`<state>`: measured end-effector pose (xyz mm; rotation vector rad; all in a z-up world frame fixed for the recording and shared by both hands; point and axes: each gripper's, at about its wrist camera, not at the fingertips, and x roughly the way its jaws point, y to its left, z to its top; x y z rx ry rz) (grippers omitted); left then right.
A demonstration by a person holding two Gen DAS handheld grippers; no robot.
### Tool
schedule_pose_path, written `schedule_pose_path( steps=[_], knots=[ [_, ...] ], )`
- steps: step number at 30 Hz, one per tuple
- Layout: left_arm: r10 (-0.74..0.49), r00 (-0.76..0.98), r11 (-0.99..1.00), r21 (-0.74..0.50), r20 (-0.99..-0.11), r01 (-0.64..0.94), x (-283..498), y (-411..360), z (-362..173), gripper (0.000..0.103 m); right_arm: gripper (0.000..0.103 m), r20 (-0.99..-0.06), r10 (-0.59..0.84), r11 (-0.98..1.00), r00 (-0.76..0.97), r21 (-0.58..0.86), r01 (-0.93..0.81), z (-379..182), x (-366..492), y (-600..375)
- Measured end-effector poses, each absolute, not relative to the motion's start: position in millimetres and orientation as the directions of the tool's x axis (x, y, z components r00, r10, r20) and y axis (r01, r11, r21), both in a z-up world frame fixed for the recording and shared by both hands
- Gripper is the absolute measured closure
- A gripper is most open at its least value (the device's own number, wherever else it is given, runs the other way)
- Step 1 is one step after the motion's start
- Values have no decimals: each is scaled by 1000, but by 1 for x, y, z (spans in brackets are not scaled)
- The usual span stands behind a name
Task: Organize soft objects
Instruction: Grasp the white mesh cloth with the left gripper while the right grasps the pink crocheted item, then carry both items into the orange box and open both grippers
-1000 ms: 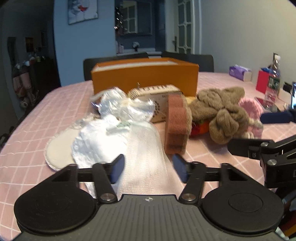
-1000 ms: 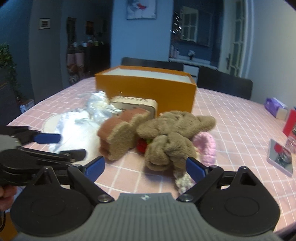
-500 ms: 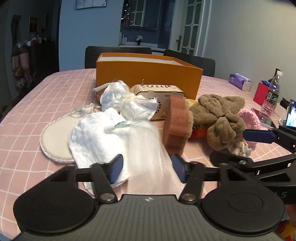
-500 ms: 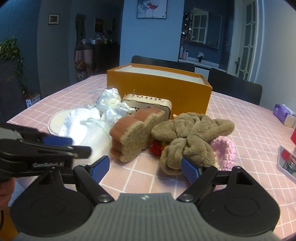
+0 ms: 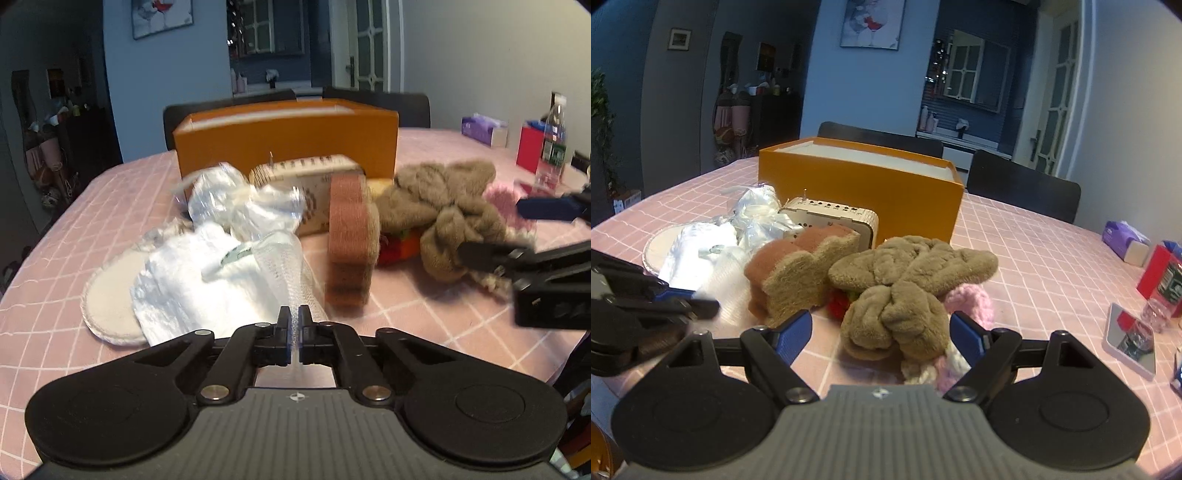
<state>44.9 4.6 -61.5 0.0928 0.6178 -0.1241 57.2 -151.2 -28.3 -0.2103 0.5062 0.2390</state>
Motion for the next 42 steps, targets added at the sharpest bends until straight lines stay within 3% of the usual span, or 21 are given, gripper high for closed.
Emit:
schedule_pose_path(
  steps=[7,11,13,15,20,22,30,42],
  knots=[
    [-119,850,992,-34,-513,119,41,15,-33,102,23,-472,109,965,875,-163,-207,-25,60,-165],
    [-131,851,991,-40,-509,129,46,12,-30,102,24,-504,66,972,861,-161,-169,-35,65,-178],
    [-134,849,990,-39,-512,133,48,10,-31,102,40,-525,51,975,849,-160,-157,-42,68,-183],
    [-134,847,990,-40,-514,132,47,9,-32,102,48,-544,55,977,837,-144,-158,-48,71,-186],
    [-129,848,991,-46,-513,122,44,11,-32,102,59,-543,33,974,839,-169,-148,-55,71,-188],
    [-131,849,991,-53,-512,121,43,12,-31,102,77,-544,21,972,839,-186,-145,-56,71,-188],
    [-136,877,990,-38,-461,133,31,12,-18,102,83,-512,8,974,859,-191,-123,-34,66,-199],
    [-188,902,982,-55,-389,181,15,18,9,102,83,-358,25,974,933,-201,-104,20,30,-205]
  ],
)
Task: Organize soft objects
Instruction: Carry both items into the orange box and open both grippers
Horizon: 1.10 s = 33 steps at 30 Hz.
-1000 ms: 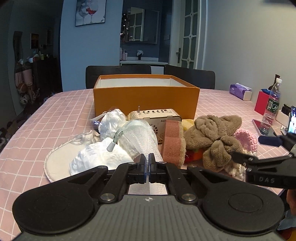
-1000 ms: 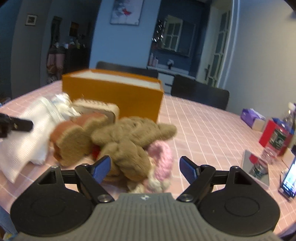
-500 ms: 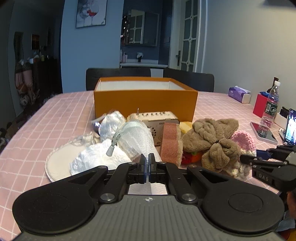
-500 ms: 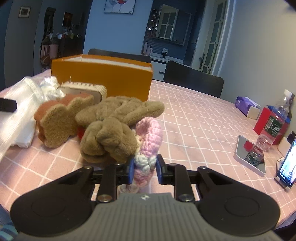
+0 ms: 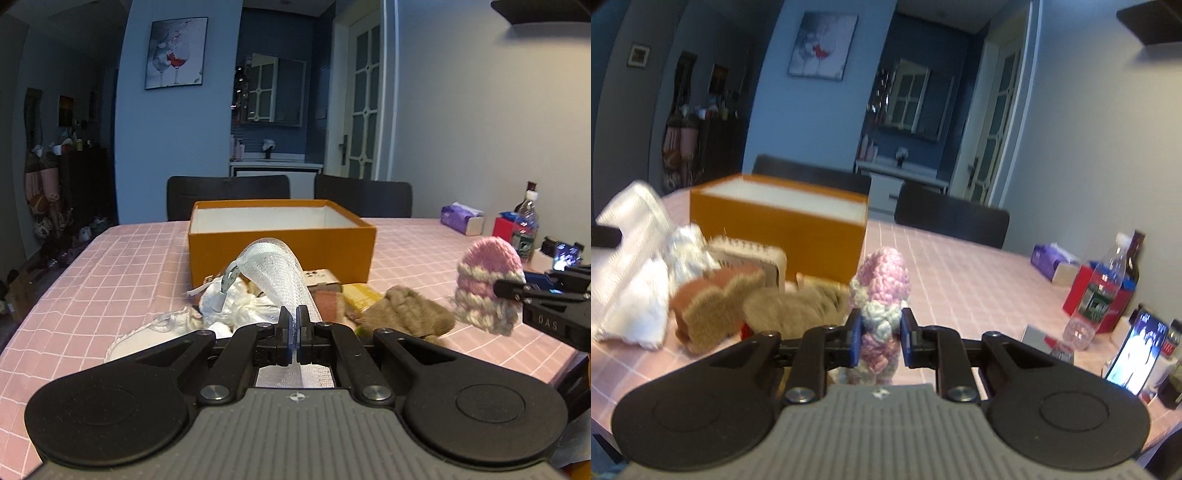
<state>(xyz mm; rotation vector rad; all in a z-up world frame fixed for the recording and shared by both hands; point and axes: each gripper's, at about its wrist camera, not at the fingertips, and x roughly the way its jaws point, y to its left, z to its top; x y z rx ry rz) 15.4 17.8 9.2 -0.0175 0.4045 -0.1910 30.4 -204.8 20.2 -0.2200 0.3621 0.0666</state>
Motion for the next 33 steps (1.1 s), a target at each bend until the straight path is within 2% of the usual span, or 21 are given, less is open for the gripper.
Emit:
schedule_pose_path(
  steps=[9,18,25,30,33],
  knots=[
    [-278,913,960,-69,-299,270,14,23,45,102,83,-231,173,961,957,-171,-215,72,22,-186],
    [-290,935,955,10,-202,298,54,24,85,102,83,-152,307,938,940,-121,-326,115,66,-161],
    [-284,937,957,3,-205,290,113,28,106,102,83,-156,325,938,933,-70,-339,136,139,-136],
    [-245,938,965,27,-246,260,165,32,113,102,84,-221,311,942,924,-57,-331,142,199,-116],
    [-229,926,966,45,-299,253,197,33,111,102,84,-267,298,943,916,-64,-326,137,231,-106]
  ],
)
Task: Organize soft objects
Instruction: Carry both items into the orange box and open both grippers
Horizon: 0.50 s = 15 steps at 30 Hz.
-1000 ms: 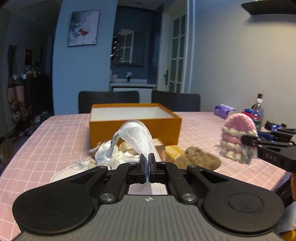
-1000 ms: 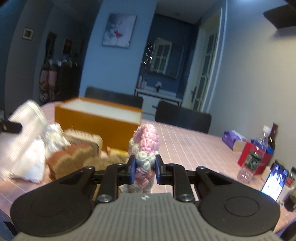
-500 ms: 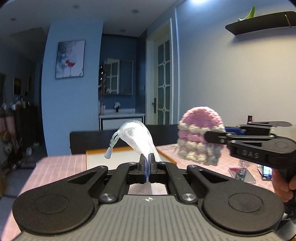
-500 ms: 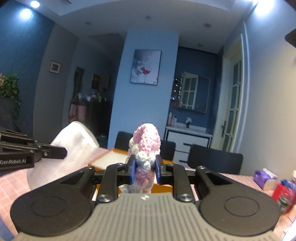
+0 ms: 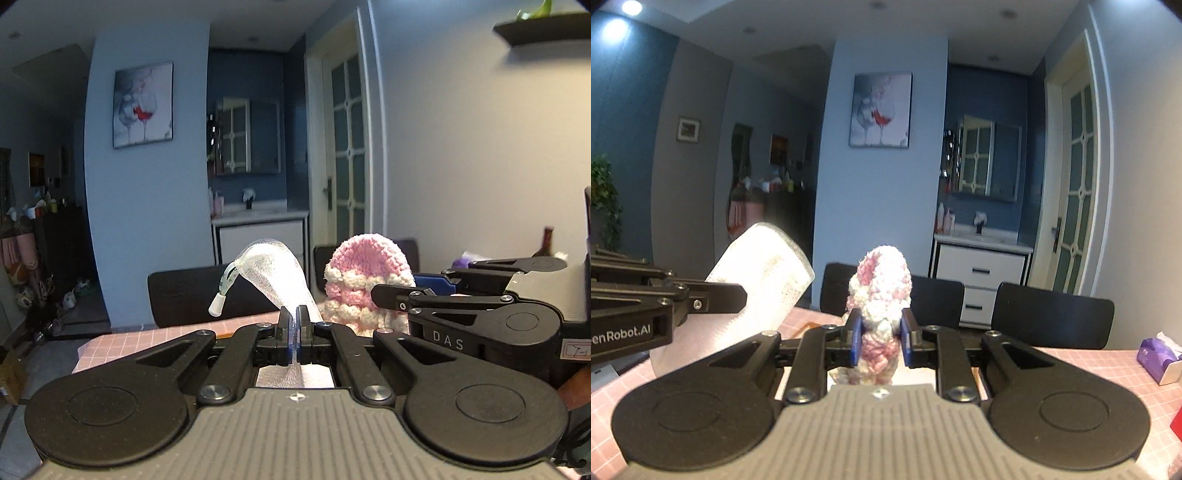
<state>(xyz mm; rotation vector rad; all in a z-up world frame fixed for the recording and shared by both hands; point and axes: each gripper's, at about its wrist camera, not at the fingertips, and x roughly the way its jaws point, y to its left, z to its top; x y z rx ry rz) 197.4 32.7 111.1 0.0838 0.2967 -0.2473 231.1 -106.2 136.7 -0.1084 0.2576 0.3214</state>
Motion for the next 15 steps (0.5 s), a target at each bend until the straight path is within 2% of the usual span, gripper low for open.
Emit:
schedule_pose_path(
  steps=[8,15],
  knots=[
    [-222,844,964,18,-489,264,277,41,77,102,84,-482,274,935,832,-69,-348,105,318,-88],
    [-201,759,967,-1,-619,256,326,47,46,102,84,-646,260,931,717,-29,-364,70,364,-79]
  ],
)
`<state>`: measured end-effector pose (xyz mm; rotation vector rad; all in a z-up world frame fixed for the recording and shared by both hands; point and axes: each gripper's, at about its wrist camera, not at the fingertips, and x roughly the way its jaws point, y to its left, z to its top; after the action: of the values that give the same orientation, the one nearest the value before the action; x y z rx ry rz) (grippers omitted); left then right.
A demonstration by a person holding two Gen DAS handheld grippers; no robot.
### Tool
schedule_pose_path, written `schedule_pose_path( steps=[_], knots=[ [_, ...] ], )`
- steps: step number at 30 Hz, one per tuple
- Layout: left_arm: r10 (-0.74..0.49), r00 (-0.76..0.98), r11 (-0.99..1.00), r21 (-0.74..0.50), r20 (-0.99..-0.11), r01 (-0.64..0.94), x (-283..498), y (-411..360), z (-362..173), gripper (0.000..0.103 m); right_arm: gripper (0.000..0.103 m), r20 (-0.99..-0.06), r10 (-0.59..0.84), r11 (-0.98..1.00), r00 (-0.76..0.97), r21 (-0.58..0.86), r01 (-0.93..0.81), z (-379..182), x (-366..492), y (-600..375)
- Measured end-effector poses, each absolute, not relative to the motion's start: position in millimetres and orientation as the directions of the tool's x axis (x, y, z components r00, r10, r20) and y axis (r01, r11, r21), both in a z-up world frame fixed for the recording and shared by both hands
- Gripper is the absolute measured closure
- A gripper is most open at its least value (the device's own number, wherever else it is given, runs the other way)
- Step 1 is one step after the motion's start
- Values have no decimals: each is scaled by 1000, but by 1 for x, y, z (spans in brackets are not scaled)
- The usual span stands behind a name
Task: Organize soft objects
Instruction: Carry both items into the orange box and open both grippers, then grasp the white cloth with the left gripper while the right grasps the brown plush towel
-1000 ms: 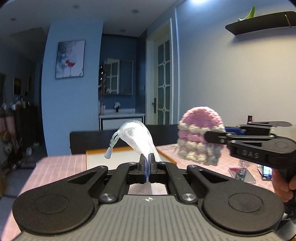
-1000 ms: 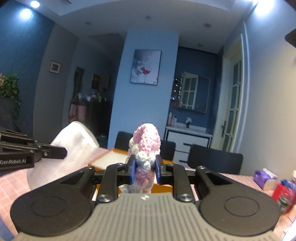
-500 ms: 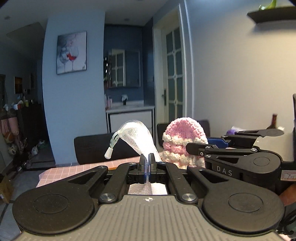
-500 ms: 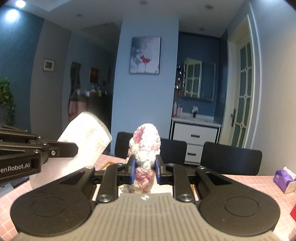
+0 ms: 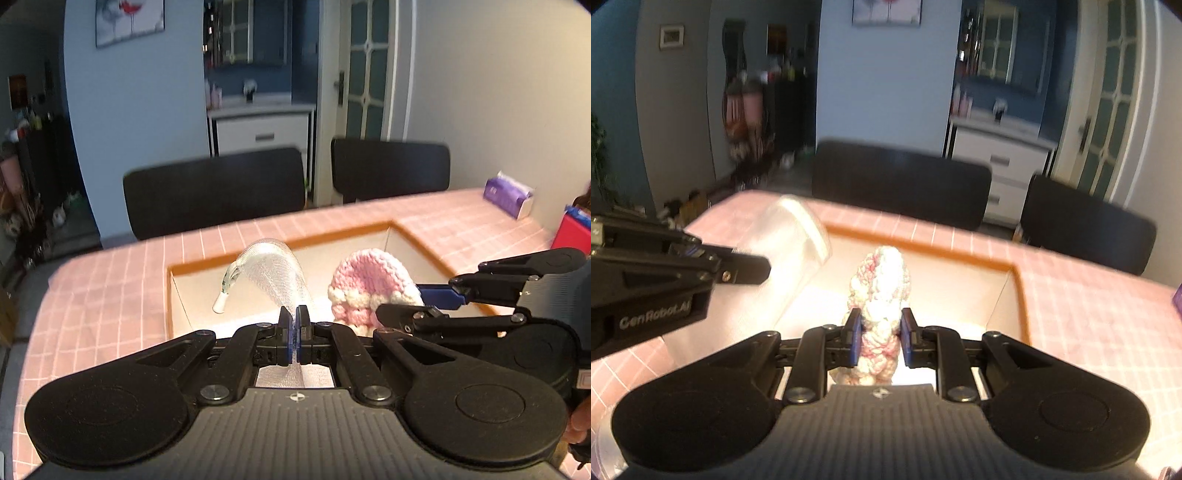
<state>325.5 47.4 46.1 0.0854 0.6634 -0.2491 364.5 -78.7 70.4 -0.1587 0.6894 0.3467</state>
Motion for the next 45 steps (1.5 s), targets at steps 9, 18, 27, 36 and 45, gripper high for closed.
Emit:
schedule_pose_path(
  steps=[9,18,27,36,45],
  knots=[
    [-155,636,963,30,-756,270,358,41,12,102,83,-764,250,925,596,6,-380,39,400,-74],
    [-107,554,963,54,-825,265,365,43,-9,101,81,-799,230,924,555,0,-383,23,413,-73],
    [-74,593,969,82,-801,232,362,43,4,74,63,-790,206,927,577,-32,-375,30,411,-70],
    [-111,660,973,54,-743,225,339,45,46,62,42,-740,197,943,643,-37,-331,67,389,-78],
    [-114,670,967,72,-734,243,289,39,87,54,20,-674,192,959,713,-26,-283,119,331,-101]
  ],
)
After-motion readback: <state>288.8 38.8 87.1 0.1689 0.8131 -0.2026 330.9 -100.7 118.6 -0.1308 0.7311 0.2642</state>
